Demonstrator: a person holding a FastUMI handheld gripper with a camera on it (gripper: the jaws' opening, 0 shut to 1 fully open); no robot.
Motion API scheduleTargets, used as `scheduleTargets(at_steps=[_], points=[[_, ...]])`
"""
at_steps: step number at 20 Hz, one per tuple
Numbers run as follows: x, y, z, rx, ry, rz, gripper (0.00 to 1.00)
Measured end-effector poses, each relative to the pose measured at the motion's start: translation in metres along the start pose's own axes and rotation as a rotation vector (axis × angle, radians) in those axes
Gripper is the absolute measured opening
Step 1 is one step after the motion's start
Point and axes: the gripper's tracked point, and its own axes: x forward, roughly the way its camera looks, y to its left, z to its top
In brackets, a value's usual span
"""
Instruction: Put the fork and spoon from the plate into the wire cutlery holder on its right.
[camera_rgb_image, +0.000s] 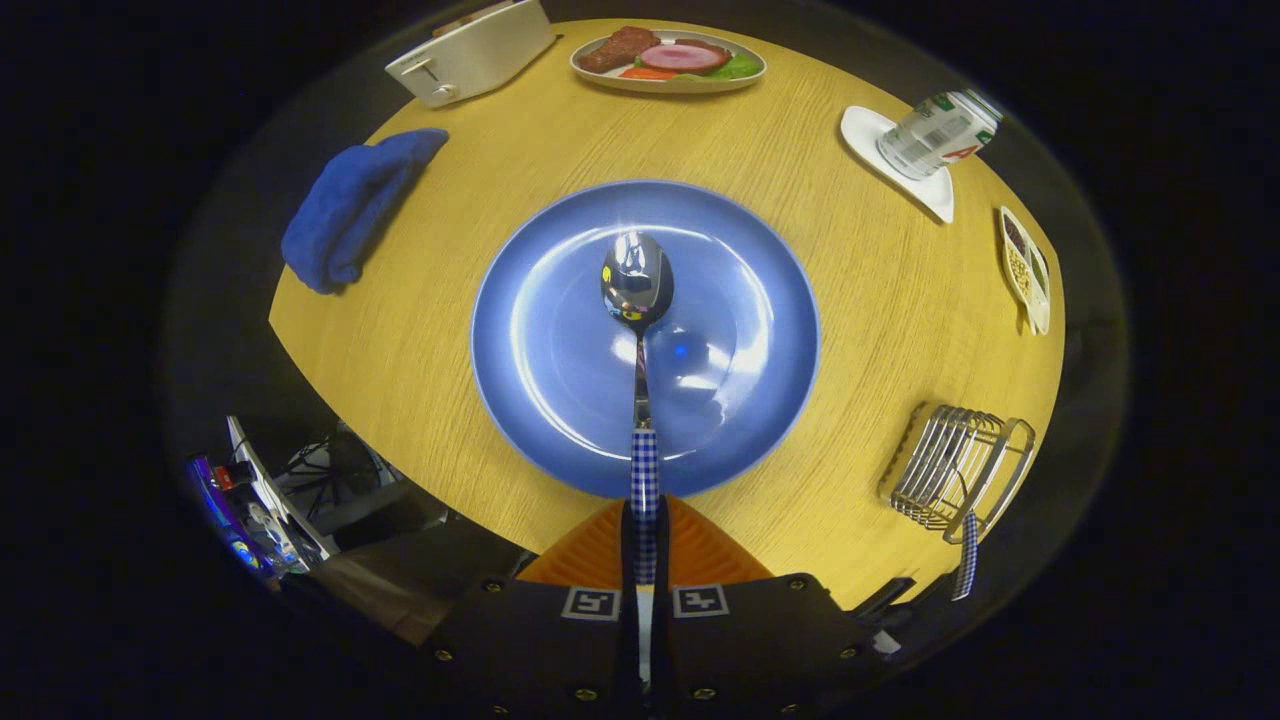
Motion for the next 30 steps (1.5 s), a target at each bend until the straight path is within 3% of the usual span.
scheduleTargets(at_steps=[17, 30], points=[[-0.069, -0.096, -0.087, 0.172, 0.060, 0.076, 0.05], [-0.081, -0.150, -0.123, 0.354, 0.081, 0.125, 0.05]])
